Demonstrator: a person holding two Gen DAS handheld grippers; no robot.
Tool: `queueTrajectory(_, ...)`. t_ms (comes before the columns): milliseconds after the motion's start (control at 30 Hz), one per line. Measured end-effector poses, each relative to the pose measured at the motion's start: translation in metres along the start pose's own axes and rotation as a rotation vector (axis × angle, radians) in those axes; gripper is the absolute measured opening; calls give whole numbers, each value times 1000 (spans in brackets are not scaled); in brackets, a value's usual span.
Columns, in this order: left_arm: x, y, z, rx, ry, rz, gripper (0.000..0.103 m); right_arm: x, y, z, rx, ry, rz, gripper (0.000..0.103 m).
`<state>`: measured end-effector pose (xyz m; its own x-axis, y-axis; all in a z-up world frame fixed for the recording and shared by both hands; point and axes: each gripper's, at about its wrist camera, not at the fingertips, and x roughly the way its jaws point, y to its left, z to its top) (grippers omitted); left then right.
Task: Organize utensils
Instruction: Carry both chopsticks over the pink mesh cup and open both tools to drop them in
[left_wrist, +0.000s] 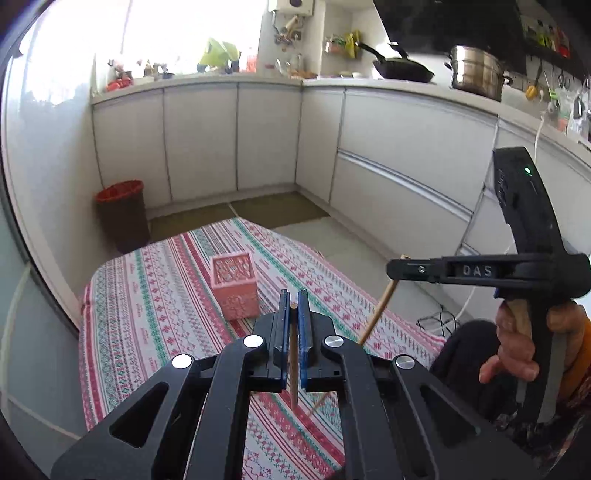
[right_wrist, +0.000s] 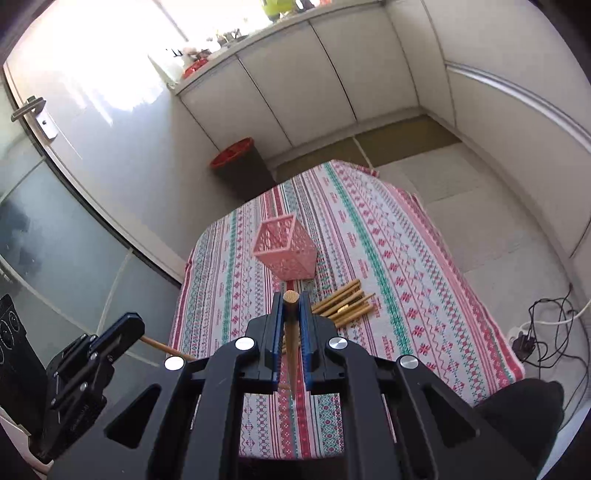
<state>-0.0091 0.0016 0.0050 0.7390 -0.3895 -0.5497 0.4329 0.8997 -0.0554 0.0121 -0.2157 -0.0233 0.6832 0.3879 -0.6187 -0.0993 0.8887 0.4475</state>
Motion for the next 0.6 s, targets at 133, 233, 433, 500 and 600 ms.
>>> queueTrajectory(133,-7,8,27,-25,-38,27,3,-20,8,28,-1,-56,8,8)
queueTrajectory(233,-9,14,47,-35,-68,55,3,-30,10,57,14,-100,34,8)
queueTrajectory(433,-5,32,97,-60,-141,106,3,-39,21,113,3,-198,66,9)
queueTrajectory(500,0,39,111,-65,-158,121,3,-35,25,129,-5,-221,66,9)
queueTrajectory(600,15,51,129,-83,-177,145,3,-24,26,149,-11,-238,64,9)
